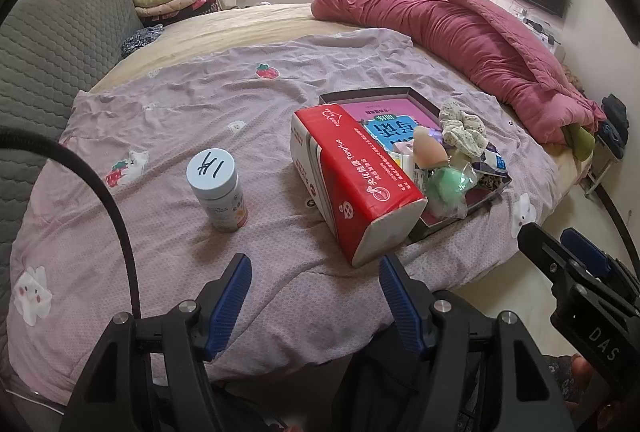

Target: Organize soft objects

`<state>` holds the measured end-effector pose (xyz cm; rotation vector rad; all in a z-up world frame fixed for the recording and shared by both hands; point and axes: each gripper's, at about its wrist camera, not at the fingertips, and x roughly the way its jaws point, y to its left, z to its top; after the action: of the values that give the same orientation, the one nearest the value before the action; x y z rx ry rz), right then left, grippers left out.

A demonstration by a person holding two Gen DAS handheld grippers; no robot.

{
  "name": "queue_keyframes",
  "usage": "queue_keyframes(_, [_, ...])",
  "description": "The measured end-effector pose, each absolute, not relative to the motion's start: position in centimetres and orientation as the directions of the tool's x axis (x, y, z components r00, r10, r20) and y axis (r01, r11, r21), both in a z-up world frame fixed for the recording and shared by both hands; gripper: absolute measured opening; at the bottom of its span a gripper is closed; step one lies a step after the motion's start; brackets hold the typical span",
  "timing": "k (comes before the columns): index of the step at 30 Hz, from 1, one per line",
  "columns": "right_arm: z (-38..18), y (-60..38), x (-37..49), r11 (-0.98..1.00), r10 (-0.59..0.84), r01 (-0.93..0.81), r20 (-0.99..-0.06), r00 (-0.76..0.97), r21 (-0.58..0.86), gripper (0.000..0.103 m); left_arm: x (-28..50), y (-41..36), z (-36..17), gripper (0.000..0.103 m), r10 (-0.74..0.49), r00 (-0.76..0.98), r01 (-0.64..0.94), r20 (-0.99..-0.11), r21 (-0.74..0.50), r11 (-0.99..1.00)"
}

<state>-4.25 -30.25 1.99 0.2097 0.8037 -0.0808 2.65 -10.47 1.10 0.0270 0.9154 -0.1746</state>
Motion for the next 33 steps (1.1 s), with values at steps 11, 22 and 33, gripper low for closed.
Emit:
queue_keyframes(11, [2.0,-30.3,-4.3,0.977,0.004,0.152,-0.721,0.693,0.152,0.076,2.6,-10.5,1.1,0.066,-0.137,0.596,0.161,-0.791,-0.05,0.986])
queue_keyframes(22, [1.9,-30.1,-4.2,0.977,0.014,0.145,-0.725,0.689,0.157,0.076,2.6,-10.6,0.9,0.066,-0.135,0.59,0.165,-0.796,-0.045,0.985])
queue_keyframes(33, [1.0,-29.3,-3.0,0.98,0.049,0.112,-0.752,0.657,0.162,0.076,2.9,-10.1,-0.2,0.066,-0.155,0.56,0.171,-0.814,-0.069,0.983])
